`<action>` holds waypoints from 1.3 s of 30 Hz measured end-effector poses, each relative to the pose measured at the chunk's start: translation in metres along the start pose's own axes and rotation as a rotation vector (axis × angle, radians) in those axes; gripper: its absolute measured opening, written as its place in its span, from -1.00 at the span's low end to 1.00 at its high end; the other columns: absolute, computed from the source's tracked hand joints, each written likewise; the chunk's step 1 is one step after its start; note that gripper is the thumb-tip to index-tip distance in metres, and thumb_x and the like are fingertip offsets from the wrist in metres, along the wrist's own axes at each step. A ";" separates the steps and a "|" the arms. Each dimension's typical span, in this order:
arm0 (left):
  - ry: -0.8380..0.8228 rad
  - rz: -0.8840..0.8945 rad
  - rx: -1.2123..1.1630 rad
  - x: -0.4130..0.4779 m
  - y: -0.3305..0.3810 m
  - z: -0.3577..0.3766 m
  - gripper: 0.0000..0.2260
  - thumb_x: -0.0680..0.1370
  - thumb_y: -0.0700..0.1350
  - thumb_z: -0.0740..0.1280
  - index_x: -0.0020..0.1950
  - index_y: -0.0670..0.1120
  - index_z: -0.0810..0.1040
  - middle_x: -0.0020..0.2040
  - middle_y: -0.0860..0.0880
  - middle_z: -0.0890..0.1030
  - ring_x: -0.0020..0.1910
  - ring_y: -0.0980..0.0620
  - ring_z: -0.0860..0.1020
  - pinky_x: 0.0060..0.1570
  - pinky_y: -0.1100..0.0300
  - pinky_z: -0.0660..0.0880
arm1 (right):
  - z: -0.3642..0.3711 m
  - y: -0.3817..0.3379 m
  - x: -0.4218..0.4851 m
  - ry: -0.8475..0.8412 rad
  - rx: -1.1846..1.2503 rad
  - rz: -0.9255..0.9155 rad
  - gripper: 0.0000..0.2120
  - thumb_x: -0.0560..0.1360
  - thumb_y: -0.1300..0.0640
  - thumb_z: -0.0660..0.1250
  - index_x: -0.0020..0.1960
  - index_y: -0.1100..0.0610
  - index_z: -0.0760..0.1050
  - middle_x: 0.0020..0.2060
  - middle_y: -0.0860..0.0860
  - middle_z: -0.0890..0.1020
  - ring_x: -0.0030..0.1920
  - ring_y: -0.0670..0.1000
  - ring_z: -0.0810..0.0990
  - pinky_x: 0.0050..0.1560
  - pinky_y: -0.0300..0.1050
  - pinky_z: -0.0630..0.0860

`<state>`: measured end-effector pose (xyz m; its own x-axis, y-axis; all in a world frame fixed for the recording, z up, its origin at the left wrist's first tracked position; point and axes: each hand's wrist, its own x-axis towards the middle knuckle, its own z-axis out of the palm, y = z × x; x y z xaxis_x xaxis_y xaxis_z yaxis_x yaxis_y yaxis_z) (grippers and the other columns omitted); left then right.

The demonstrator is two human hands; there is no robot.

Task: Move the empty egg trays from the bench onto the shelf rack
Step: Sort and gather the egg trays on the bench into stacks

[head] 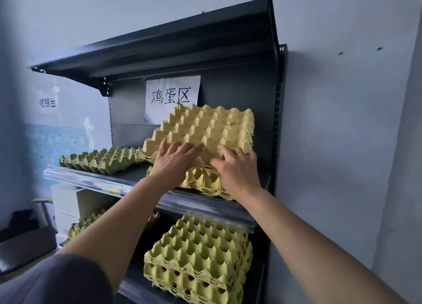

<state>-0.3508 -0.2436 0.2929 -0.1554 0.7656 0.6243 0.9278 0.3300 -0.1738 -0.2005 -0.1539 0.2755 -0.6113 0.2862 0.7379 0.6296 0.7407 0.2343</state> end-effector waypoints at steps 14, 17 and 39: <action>0.082 -0.012 -0.209 0.014 -0.027 0.058 -0.53 0.53 0.06 0.26 0.41 0.08 0.23 0.37 0.03 0.37 0.40 -0.06 0.20 0.32 -0.02 0.14 | 0.029 -0.021 0.026 -0.037 -0.063 0.060 -0.64 0.47 0.02 0.37 0.25 -0.02 0.49 0.20 -0.03 0.58 0.18 0.17 0.54 0.23 0.22 0.33; 0.075 0.024 -0.224 0.016 -0.029 0.059 -0.52 0.52 0.04 0.25 0.42 0.08 0.22 0.37 0.03 0.36 0.38 -0.07 0.21 0.34 -0.05 0.13 | 0.033 -0.029 0.023 0.038 -0.118 0.102 -0.62 0.35 0.03 0.46 0.16 0.01 0.56 0.09 -0.01 0.65 0.08 0.18 0.60 0.17 0.26 0.37; 0.472 0.389 -0.335 0.017 0.068 0.018 -0.82 0.46 -0.08 0.25 -0.01 -0.04 0.59 -0.10 -0.02 0.62 -0.13 -0.15 0.56 -0.10 0.02 0.44 | 0.003 0.041 -0.054 0.141 -0.108 0.307 -0.63 0.51 -0.03 0.15 0.17 0.13 0.54 -0.02 0.07 0.63 -0.09 0.19 0.58 -0.22 0.01 0.50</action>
<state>-0.2969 -0.1987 0.2776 0.3025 0.4470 0.8418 0.9528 -0.1657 -0.2544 -0.1434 -0.1372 0.2429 -0.3182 0.3935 0.8625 0.8253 0.5627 0.0477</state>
